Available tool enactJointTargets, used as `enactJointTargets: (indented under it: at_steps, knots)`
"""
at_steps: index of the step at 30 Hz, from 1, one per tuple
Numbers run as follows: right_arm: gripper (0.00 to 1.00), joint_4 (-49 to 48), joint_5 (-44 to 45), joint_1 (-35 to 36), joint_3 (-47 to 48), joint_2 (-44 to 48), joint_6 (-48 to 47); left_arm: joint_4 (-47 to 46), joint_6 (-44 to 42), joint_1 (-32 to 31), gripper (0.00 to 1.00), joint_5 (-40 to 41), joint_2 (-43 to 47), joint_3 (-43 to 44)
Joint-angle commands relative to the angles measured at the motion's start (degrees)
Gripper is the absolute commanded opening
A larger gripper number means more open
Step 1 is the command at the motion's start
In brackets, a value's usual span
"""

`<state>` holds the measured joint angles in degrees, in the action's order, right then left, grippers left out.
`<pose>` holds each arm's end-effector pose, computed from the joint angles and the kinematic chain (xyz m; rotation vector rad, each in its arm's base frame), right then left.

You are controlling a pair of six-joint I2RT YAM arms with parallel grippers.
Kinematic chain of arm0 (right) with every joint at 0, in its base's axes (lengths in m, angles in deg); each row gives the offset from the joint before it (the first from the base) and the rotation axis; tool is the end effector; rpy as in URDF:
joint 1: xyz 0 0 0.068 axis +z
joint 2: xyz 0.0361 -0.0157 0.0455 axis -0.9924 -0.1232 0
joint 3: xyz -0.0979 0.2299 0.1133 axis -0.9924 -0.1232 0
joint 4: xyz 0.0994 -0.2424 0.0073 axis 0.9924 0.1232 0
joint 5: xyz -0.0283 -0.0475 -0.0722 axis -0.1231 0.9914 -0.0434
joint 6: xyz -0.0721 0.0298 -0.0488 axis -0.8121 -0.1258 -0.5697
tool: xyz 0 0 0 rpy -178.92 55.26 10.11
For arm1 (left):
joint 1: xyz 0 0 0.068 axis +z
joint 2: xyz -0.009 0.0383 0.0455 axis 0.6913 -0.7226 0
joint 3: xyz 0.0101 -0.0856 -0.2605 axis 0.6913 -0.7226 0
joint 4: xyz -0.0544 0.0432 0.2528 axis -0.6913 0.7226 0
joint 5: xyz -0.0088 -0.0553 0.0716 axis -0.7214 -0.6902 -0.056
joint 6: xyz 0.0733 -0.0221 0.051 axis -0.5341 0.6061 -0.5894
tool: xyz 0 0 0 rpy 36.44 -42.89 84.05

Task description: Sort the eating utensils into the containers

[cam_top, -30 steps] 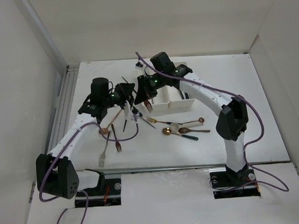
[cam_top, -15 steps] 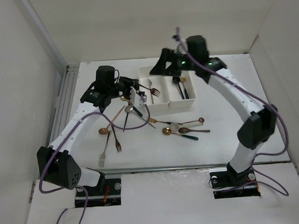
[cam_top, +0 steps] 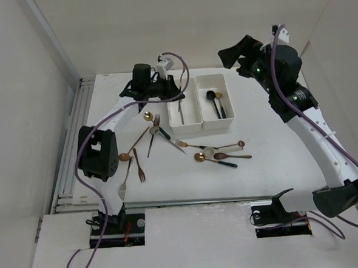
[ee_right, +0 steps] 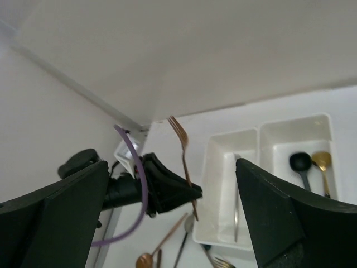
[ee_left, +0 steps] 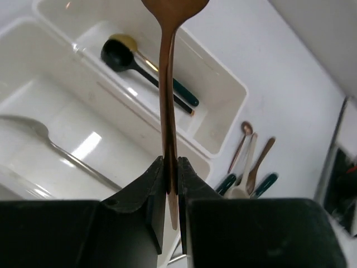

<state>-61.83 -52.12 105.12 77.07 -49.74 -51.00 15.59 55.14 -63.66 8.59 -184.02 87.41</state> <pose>0.3063 0.1200 0.4970 0.2247 1.5750 0.7483 0.4193 -0.2143 0.3070 0.8326 1.7334 -1.0010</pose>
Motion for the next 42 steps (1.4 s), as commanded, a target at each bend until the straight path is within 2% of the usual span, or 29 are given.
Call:
enactJointTargets:
  at_steps: [1,3,5,7,8,12,15,16,17,20,23,24,25,27,29,31,33,34,37,42]
  knots:
    - [1.00,2.30,5.05,0.22,-3.07,0.47,-0.33,-12.21,30.01,1.38,0.00,1.79,-0.72,-2.17]
    - [1.00,3.09,5.93,0.22,-3.86,2.22,-0.85,-12.14,30.01,1.38,0.00,6.10,-0.03,-4.55]
    - [1.00,3.80,7.16,0.22,-5.35,3.28,-1.38,-10.39,30.01,1.38,0.05,9.72,-0.02,-5.26]
    - [1.00,5.37,7.17,0.22,-5.96,3.99,-2.17,-8.98,30.54,1.38,0.10,10.34,-0.02,-5.97]
    - [1.00,5.90,7.69,0.22,-5.97,3.99,-3.05,-7.84,29.50,0.68,0.18,11.04,-0.63,-5.97]
    - [1.00,10.20,7.00,0.22,-5.89,3.99,-5.77,-4.31,26.33,-0.73,0.27,12.97,-1.95,-2.72]
    - [1.00,12.06,6.20,0.74,-5.36,3.99,-7.54,-1.77,24.40,-0.73,0.46,15.34,-1.34,-0.52]
    - [1.00,12.67,6.20,0.74,-5.36,3.99,-8.15,-0.89,23.52,-0.73,0.46,15.35,-1.34,1.05]
    - [1.00,12.67,5.33,0.74,-5.36,3.99,-8.76,1.64,21.16,-0.73,0.54,16.31,-0.73,1.94]
    - [1.00,12.15,3.66,1.27,-5.36,3.99,-8.77,6.13,16.15,-0.12,0.54,19.21,1.73,5.88]
    - [1.00,11.62,3.04,1.79,-5.88,3.99,-9.29,12.81,2.54,0.41,0.50,28.06,5.42,8.44]
    - [1.00,11.62,3.04,1.80,-5.88,3.99,-9.29,15.09,-0.89,0.41,0.50,32.01,7.43,8.45]
    - [1.00,11.62,2.43,1.80,-6.41,3.99,-9.29,15.89,-6.49,0.41,0.48,39.71,8.50,7.23]
    - [1.00,11.00,1.72,2.50,-6.94,3.99,-9.29,17.39,-11.62,1.72,0.47,43.11,10.34,2.07]
    - [1.00,11.00,0.15,3.02,-7.46,3.46,-9.29,21.86,-16.19,4.87,0.45,41.47,11.76,-1.73]
    - [1.00,11.00,-0.38,3.55,-7.47,2.85,-9.29,25.99,-16.74,7.34,0.44,40.75,12.37,-7.79]
    - [1.00,10.39,-1.09,4.17,-7.47,2.32,-9.29,26.01,-16.75,10.07,0.42,39.79,12.99,-12.27]
    - [1.00,10.39,-1.70,4.17,-8.07,1.62,-9.29,26.01,-17.70,10.60,0.42,39.17,13.60,-16.91]
    - [1.00,9.87,-3.28,5.31,-8.08,0.13,-9.29,22.41,-18.41,10.61,0.42,38.65,14.22,-23.08]
    - [1.00,9.86,-3.99,6.98,-7.55,-1.99,-9.29,19.34,-18.41,10.08,0.45,38.03,9.93,-24.34]
